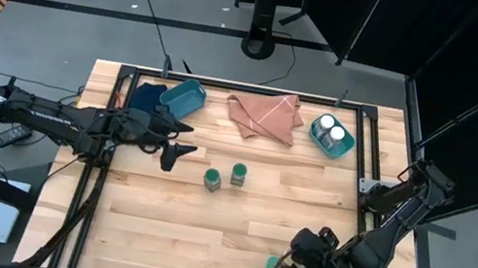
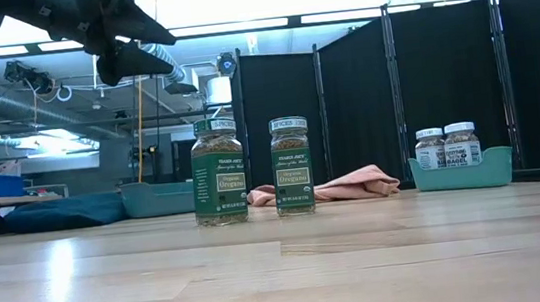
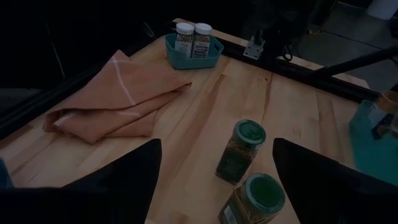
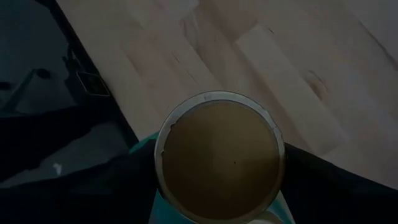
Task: Sort spices by type
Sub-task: Put the gold seasoning bottle into the light green bin
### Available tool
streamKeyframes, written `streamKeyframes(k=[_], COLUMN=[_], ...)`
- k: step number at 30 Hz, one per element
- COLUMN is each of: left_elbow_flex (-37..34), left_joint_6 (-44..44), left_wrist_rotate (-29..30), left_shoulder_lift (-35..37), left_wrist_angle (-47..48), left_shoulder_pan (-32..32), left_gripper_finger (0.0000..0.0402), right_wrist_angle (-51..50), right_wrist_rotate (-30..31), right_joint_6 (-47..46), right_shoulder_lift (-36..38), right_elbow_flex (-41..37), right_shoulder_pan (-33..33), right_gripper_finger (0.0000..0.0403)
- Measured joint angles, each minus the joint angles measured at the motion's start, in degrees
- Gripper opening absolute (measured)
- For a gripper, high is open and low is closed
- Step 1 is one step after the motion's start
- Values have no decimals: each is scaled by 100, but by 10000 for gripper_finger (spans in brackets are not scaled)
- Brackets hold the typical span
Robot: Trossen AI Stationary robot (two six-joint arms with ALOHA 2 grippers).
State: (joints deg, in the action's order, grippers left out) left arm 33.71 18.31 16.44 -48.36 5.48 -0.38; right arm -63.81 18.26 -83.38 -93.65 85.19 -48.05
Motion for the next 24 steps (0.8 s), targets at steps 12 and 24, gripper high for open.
streamKeyframes(k=[12,24], left_elbow_flex=[0,0], left_joint_6=[-3,-1], left_wrist_rotate=[204,342], left_shoulder_lift=[0,0], left_wrist_angle=[12,25], left_shoulder_pan=[2,2], left_gripper_finger=[314,314], right_wrist_angle=[13,80], right_wrist_rotate=[-265,-246], right_joint_6=[424,655], right_shoulder_lift=[-305,-687], right_elbow_flex=[0,0], right_shoulder_pan=[7,12], right_gripper_finger=[292,291])
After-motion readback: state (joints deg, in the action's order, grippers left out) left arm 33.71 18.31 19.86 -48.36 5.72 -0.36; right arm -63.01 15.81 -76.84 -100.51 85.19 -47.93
